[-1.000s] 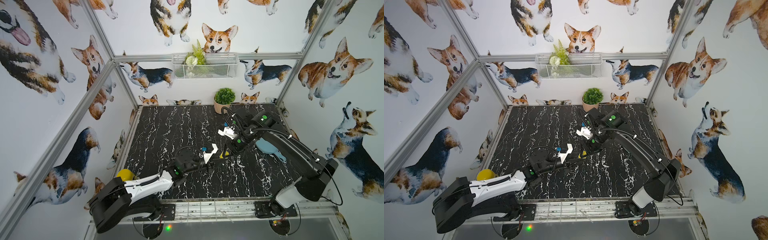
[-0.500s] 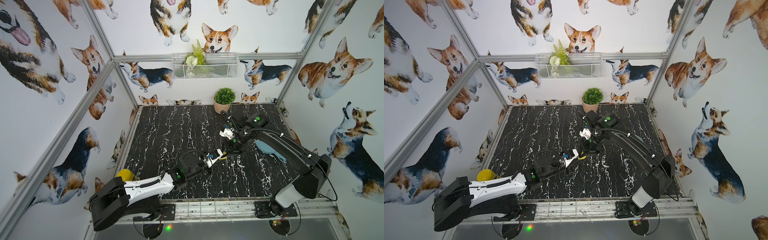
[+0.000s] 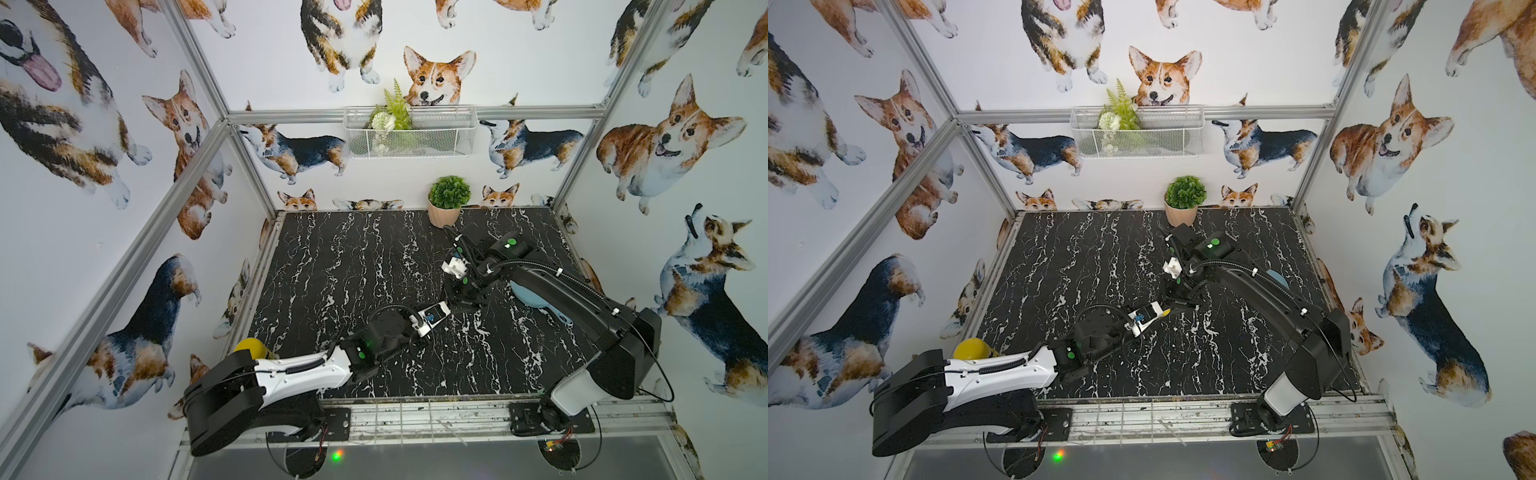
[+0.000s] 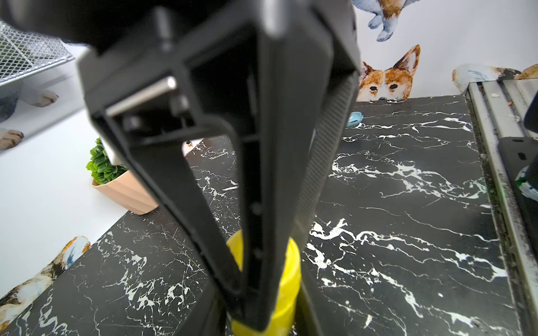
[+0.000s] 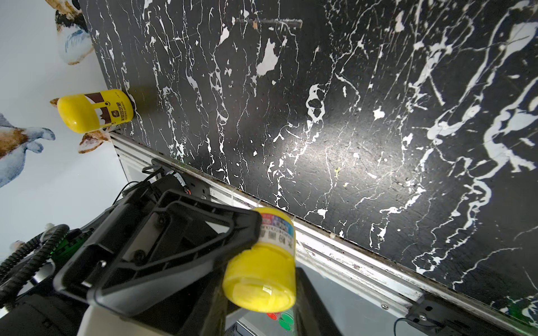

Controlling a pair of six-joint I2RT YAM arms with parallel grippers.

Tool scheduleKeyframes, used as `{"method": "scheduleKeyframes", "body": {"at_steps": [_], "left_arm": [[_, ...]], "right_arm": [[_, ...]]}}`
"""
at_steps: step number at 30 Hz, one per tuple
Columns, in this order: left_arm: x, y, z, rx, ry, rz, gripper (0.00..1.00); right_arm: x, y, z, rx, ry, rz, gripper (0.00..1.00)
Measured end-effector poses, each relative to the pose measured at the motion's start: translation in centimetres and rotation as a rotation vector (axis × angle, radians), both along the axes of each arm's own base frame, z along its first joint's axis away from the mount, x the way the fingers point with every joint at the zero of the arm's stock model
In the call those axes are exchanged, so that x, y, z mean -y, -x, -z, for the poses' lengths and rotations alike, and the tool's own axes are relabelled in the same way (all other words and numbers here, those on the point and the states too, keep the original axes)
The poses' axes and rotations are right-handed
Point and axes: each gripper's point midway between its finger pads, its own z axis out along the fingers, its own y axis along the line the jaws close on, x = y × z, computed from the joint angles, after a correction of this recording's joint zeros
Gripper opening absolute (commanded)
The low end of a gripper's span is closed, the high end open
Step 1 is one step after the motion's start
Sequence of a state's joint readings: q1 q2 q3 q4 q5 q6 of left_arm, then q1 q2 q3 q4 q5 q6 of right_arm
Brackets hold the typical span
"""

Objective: Close the paint jar lid
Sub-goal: Screw the lid onto the paint jar.

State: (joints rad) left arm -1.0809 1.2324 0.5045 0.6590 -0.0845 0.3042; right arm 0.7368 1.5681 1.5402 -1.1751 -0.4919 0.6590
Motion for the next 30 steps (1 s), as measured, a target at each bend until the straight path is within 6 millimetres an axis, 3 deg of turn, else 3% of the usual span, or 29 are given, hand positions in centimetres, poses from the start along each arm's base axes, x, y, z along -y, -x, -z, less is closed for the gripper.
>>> {"method": "scheduleKeyframes", "body": {"at_steps": [5, 9, 18, 30], "left_arm": [[0.3, -0.3, -2.8, 0.016, 0.100, 0.008, 0.22], [0.5, -0.3, -3.8, -0.026, 0.163, 0.059, 0.22], [0.6, -0.5, -3.7, -0.224, 0.249, 0.199, 0.22], [1.4, 0.5, -3.3, -0.303, 0.251, 0.292, 0.22]], "right_arm": [[0.4, -0.2, -1.3, -0.006, -0.055, -0.011, 0.58], [1.1, -1.1, -2.8, 0.048, -0.101, -0.035, 0.59], [2.2, -2.6, -4.6, 0.241, -0.102, -0.183, 0.59], [1.5, -1.8, -5.3, 0.309, -0.131, -0.369, 0.59]]}}
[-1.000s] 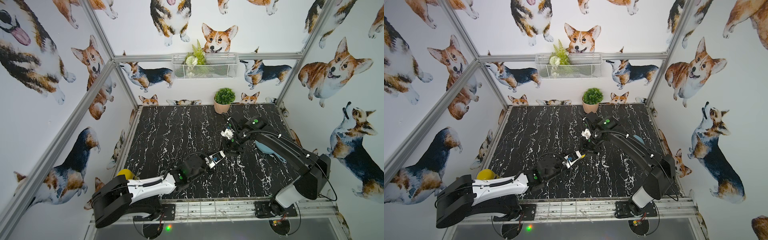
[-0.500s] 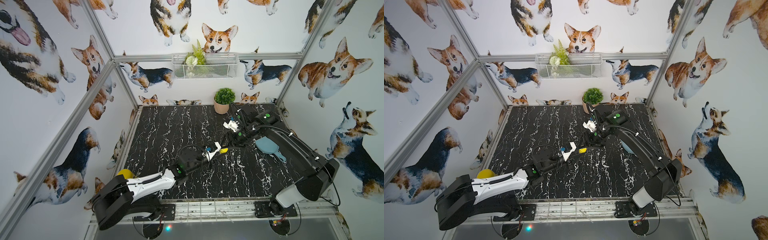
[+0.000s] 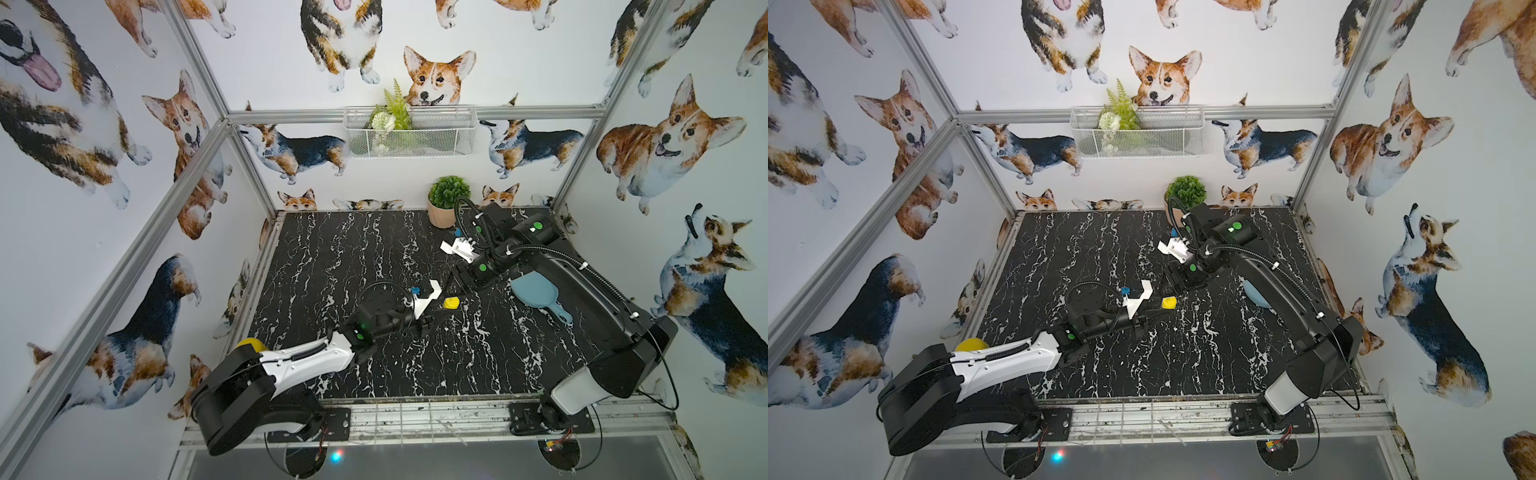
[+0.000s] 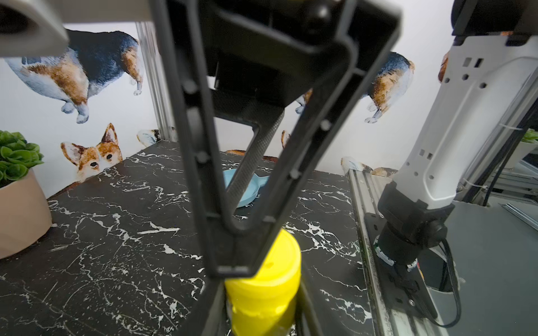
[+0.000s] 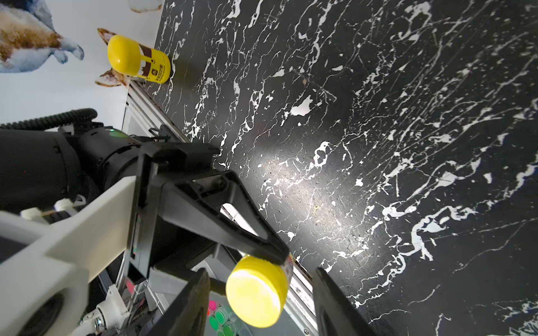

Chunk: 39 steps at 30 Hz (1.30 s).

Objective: Close the paint jar lid
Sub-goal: Screw the lid onto the paint jar.

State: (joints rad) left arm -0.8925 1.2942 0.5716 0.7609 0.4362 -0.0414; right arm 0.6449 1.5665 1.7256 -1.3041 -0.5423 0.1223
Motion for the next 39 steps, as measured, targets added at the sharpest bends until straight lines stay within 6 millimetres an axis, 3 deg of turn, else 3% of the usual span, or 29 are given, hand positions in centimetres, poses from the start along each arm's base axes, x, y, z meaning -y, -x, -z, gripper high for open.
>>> {"method": "scheduleKeyframes", "body": {"at_steps": [10, 17, 24, 39], "left_arm": [[0.1, 0.1, -0.1, -0.004, 0.002, 0.010, 0.22], [0.0, 0.1, 0.3, -0.011, -0.013, 0.007, 0.22], [-0.2, -0.4, 0.9, -0.009, -0.039, -0.026, 0.21], [-0.5, -2.8, 3.7, 0.107, -0.180, -0.215, 0.19]], "right_arm": [[0.8, 0.9, 1.4, -0.021, 0.094, -0.040, 0.53], [0.7, 1.3, 1.8, -0.033, 0.111, -0.048, 0.35], [0.6, 1.0, 2.3, -0.057, 0.137, -0.009, 0.27], [-0.4, -0.9, 5.5, -0.149, 0.168, 0.227, 0.25]]}}
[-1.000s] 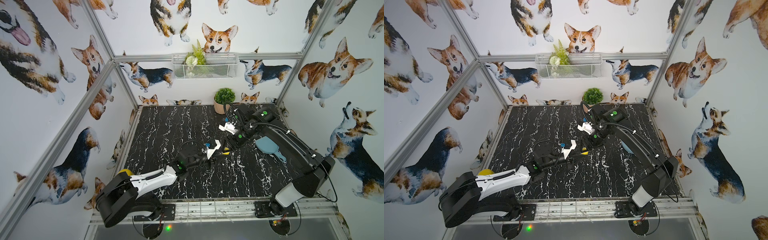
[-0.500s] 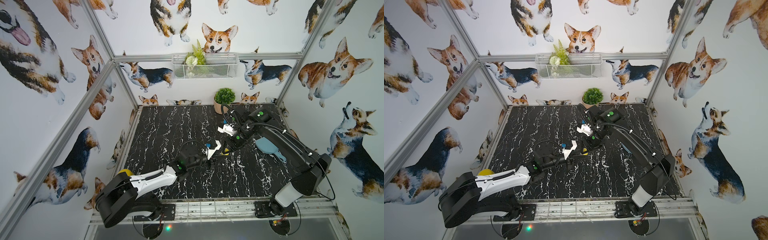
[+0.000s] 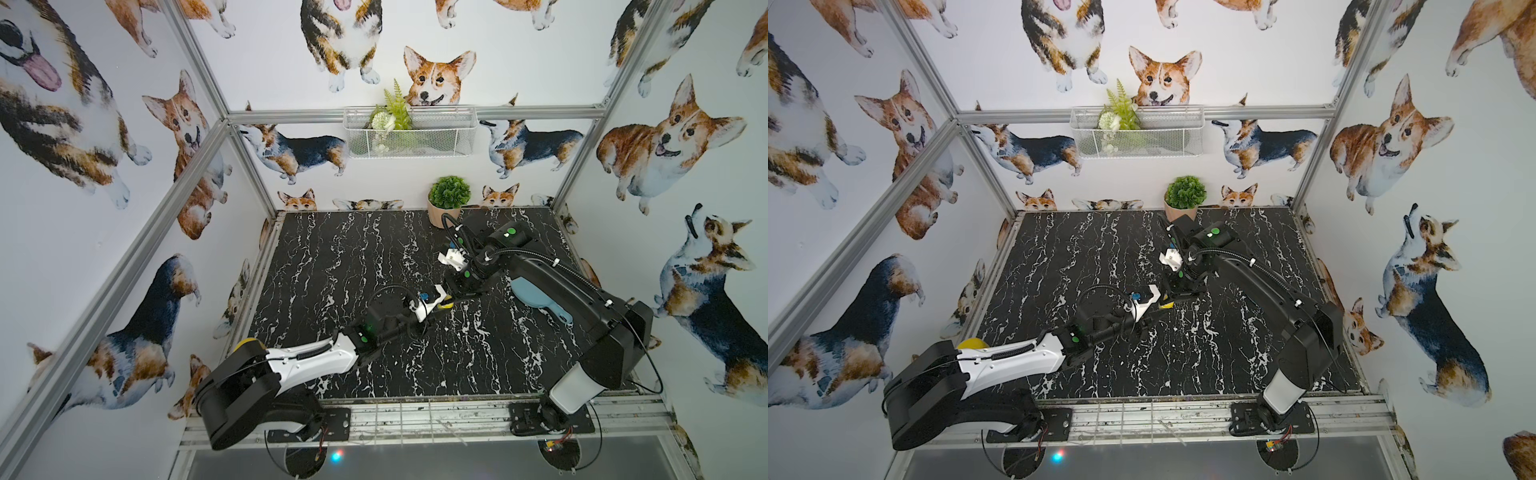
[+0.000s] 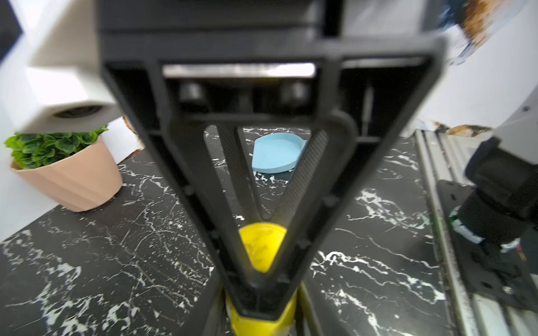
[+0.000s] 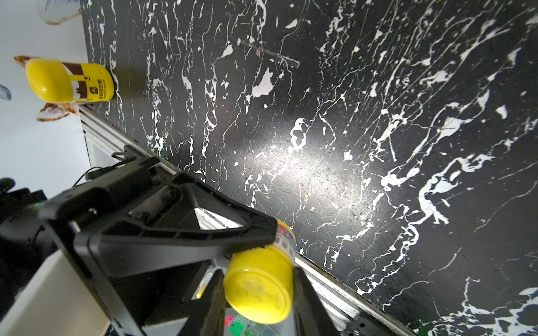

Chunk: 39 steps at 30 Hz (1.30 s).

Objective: Close the paint jar lid
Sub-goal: Screw the lid onto the paint jar.

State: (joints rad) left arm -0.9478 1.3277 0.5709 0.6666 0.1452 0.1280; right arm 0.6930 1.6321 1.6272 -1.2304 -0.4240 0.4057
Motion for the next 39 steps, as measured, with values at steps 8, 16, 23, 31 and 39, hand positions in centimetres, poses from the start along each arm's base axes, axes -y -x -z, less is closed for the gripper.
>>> {"method": "scheduleKeyframes", "body": {"at_steps": [8, 16, 23, 31, 39], "left_arm": [[0.1, -1.7, 2.2, 0.102, -0.112, -0.120, 0.19], [-0.1, -2.9, 3.7, 0.169, -0.182, -0.218, 0.19], [-0.1, -3.2, 3.6, 0.198, -0.187, -0.256, 0.19], [-0.4, -2.9, 1.4, 0.205, -0.135, -0.231, 0.20], [-0.8, -2.3, -3.2, 0.097, 0.070, -0.090, 0.20]], "right_arm": [[-0.4, -1.6, 2.1, -0.039, 0.017, 0.165, 0.22], [-0.8, -2.3, 3.7, -0.083, -0.003, 0.282, 0.18], [-0.9, -2.6, 3.8, -0.104, -0.026, 0.332, 0.27], [-0.6, -2.7, 1.4, -0.136, -0.101, 0.337, 0.46], [-0.3, -3.0, -2.8, -0.062, -0.199, 0.206, 0.52]]}}
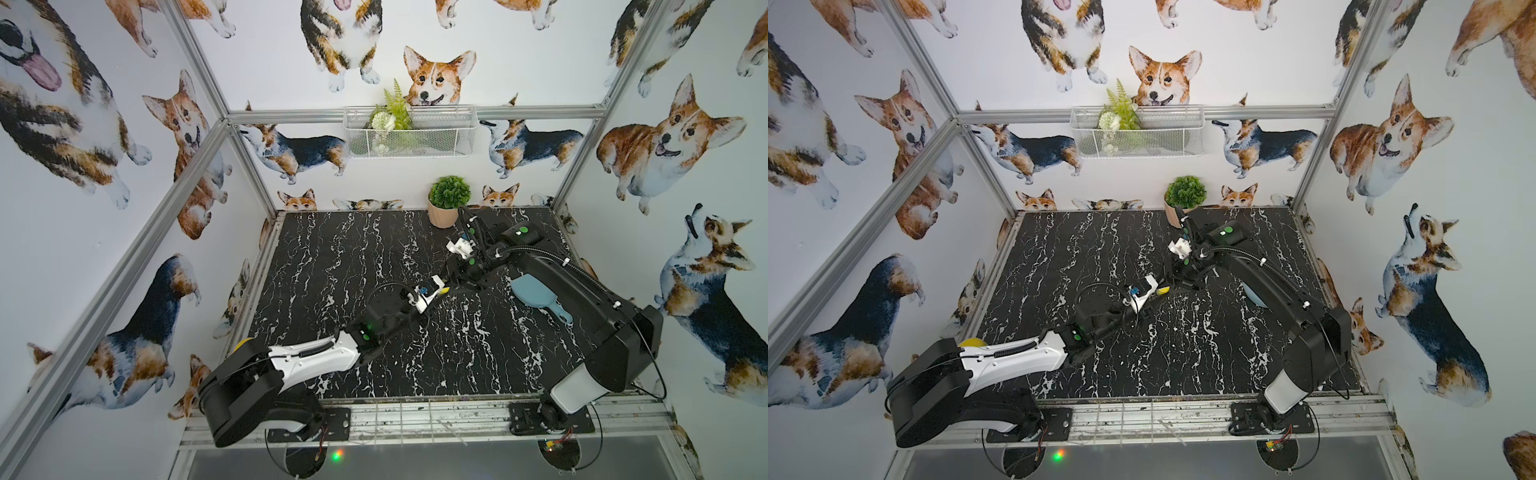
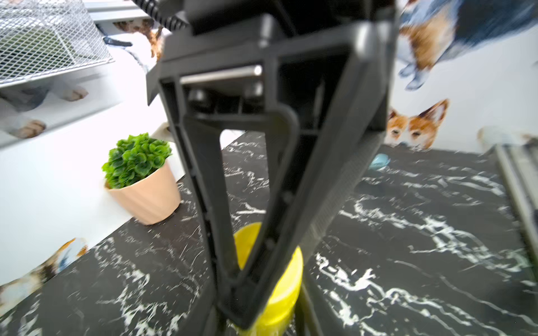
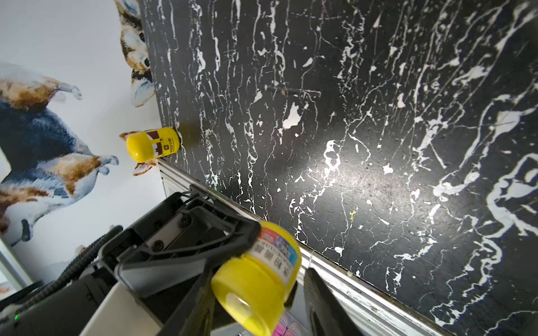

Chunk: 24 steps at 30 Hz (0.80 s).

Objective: Close the paint jar lid
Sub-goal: Screw the lid onto the paint jar.

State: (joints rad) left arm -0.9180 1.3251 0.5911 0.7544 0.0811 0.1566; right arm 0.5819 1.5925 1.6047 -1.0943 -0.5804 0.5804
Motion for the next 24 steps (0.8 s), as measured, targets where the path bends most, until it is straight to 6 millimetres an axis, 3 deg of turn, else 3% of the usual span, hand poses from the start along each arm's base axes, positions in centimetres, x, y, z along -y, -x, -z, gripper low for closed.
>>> {"method": "scheduleKeyframes", "body": {"at_steps": [5, 13, 20, 24], "left_arm": [[-0.2, 0.9, -1.0, -0.098, 0.056, 0.120, 0.20], [0.3, 2.6, -1.8, -0.206, 0.082, 0.273, 0.19], [0.5, 3.5, -1.5, -0.263, 0.072, 0.349, 0.20], [0.8, 3.9, -1.5, -0.279, 0.069, 0.377, 0.20]], "right_arm": [[1.6, -1.0, -1.7, 0.116, 0.041, -0.054, 0.52], [3.0, 0.0, -3.7, 0.204, 0.101, -0.191, 0.53], [3.0, 1.3, -4.8, 0.237, 0.117, -0.283, 0.55], [2.4, 2.3, -4.3, 0.233, 0.140, -0.340, 0.56]]}}
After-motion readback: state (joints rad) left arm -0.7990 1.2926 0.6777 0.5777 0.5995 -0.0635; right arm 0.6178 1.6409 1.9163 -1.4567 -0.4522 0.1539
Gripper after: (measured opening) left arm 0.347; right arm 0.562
